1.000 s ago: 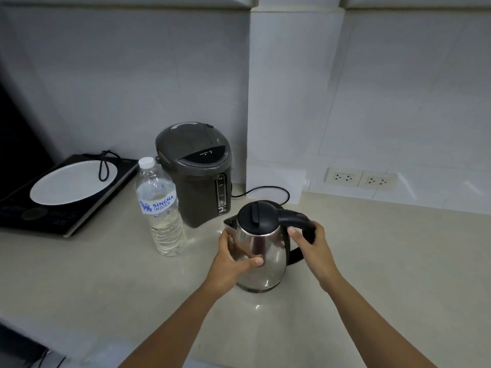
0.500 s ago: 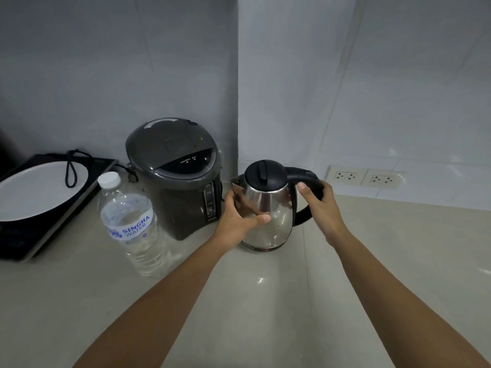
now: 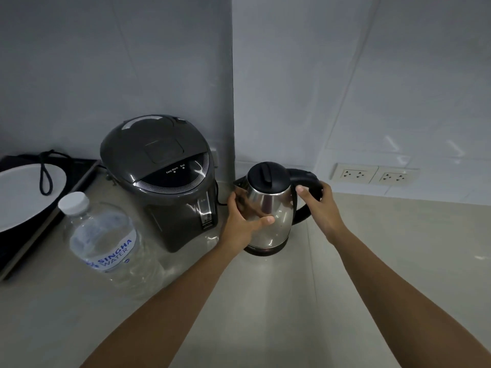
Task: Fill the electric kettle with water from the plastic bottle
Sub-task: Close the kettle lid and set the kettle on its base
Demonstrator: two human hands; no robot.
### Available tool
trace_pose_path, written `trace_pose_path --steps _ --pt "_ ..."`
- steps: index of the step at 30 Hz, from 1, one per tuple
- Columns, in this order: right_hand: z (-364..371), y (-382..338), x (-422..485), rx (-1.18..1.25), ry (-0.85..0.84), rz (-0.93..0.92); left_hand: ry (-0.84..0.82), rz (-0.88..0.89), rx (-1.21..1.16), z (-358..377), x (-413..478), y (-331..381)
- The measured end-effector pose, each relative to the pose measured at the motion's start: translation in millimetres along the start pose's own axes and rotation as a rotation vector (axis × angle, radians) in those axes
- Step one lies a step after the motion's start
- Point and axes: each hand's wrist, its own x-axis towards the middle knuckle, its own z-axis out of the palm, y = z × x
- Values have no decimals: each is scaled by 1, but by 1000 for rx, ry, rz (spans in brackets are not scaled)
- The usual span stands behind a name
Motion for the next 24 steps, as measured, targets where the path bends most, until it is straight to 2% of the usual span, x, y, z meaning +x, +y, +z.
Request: trace_pose_path --steps 5,14,24 --pt "1 5 2 -52 12 -31 52 16 -20 6 -3 -13" --pt "5 7 -1 -46 61 -2 -51 28 -1 -11 7 -13" --pt "-6 -14 15 87 16 256 -66 31 27 -14 7 -17"
